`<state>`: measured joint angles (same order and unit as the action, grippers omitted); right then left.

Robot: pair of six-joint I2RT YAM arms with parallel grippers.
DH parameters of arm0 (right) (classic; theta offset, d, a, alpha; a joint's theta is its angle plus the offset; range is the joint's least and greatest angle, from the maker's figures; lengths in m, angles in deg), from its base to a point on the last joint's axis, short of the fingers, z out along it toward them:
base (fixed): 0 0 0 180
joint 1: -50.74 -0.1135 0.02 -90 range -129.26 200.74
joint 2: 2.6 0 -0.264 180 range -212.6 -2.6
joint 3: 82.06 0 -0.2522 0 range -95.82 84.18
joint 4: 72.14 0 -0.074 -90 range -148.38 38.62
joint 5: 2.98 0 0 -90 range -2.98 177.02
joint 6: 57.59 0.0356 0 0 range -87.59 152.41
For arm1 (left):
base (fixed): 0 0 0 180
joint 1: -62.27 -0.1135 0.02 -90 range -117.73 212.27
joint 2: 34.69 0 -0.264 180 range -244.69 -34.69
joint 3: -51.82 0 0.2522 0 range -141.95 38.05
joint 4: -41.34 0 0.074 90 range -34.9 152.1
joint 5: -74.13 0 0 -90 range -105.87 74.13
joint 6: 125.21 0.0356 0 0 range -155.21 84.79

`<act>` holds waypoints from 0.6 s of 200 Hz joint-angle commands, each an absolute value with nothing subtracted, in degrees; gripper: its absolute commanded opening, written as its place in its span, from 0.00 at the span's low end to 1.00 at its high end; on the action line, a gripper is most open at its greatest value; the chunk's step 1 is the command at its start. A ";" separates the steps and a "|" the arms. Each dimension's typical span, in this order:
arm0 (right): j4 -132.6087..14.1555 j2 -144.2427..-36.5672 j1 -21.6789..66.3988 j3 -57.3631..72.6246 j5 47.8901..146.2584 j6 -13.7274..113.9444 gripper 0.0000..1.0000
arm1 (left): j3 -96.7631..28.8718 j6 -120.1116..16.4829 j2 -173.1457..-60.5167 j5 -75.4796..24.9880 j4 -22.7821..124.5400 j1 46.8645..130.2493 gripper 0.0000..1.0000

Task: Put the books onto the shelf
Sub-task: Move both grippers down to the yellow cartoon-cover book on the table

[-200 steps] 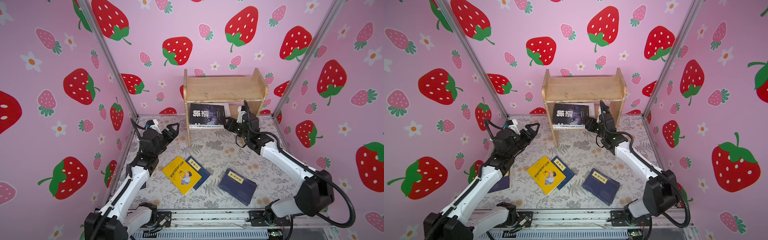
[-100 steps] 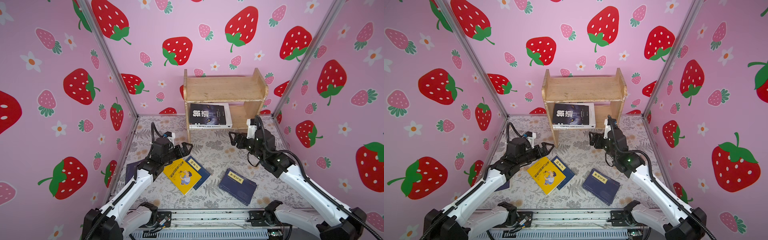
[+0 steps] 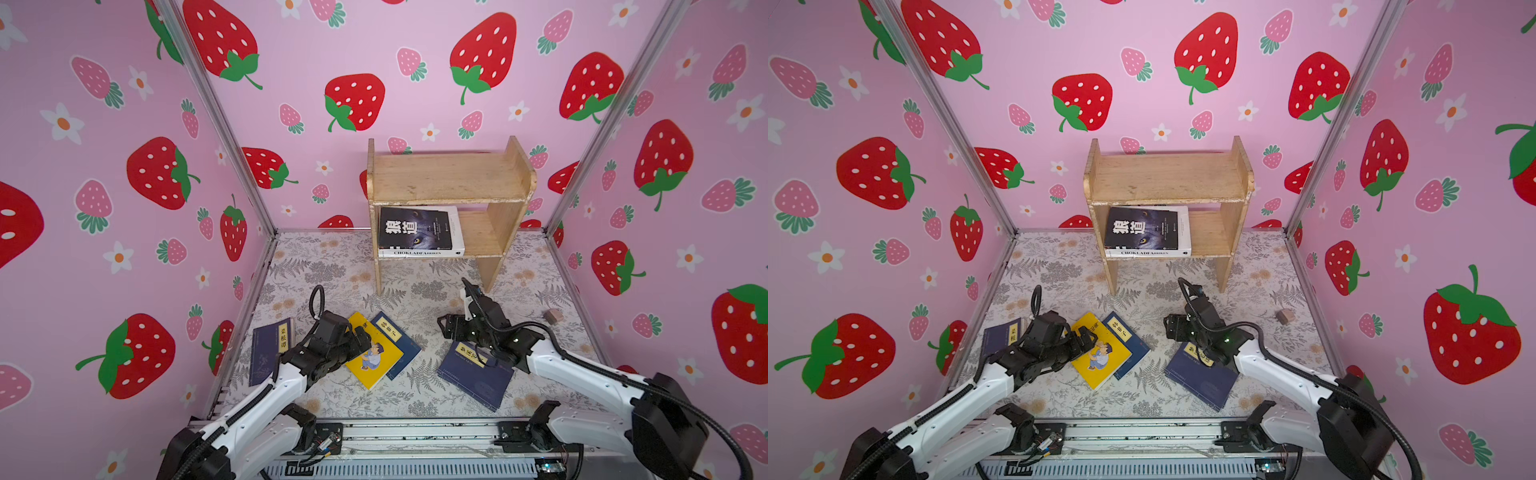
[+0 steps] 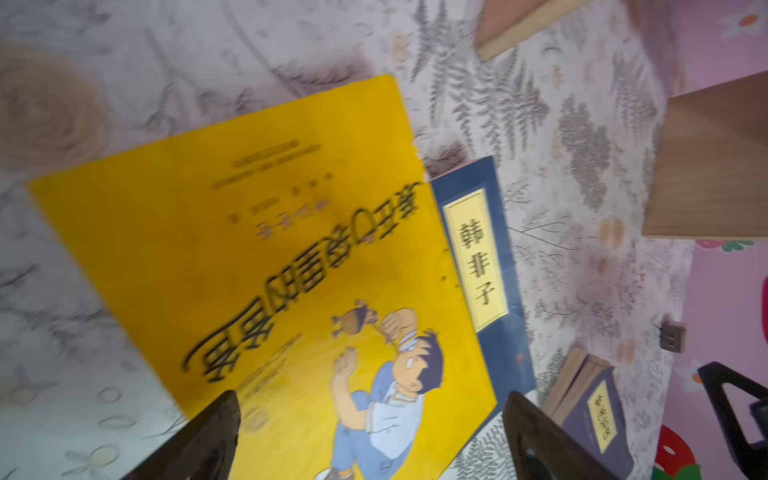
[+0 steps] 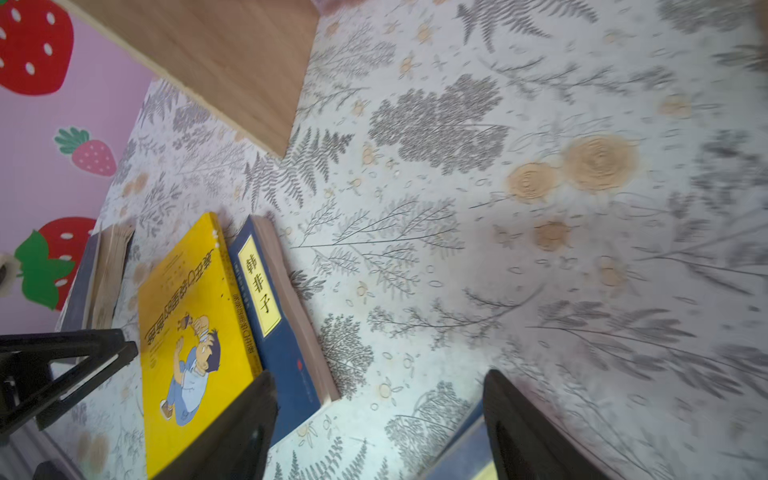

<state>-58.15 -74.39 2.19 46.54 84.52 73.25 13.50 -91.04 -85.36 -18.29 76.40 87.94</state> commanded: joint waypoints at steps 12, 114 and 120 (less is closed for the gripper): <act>-66.19 -85.31 -3.79 38.40 86.40 67.40 0.78 | 17.38 -99.81 -75.63 -12.13 84.17 88.09 1.00; -66.38 -110.28 -7.37 20.79 98.23 63.00 0.72 | 26.10 -105.28 -72.36 -13.07 72.44 87.84 1.00; -66.26 -111.09 -7.77 20.16 98.48 63.07 0.72 | 26.14 -105.27 -72.68 -12.90 71.65 87.76 1.00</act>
<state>-66.10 -108.45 -6.34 23.61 94.44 64.86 24.95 -103.48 -71.70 -14.71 74.34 87.94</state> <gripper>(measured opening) 0.724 0.999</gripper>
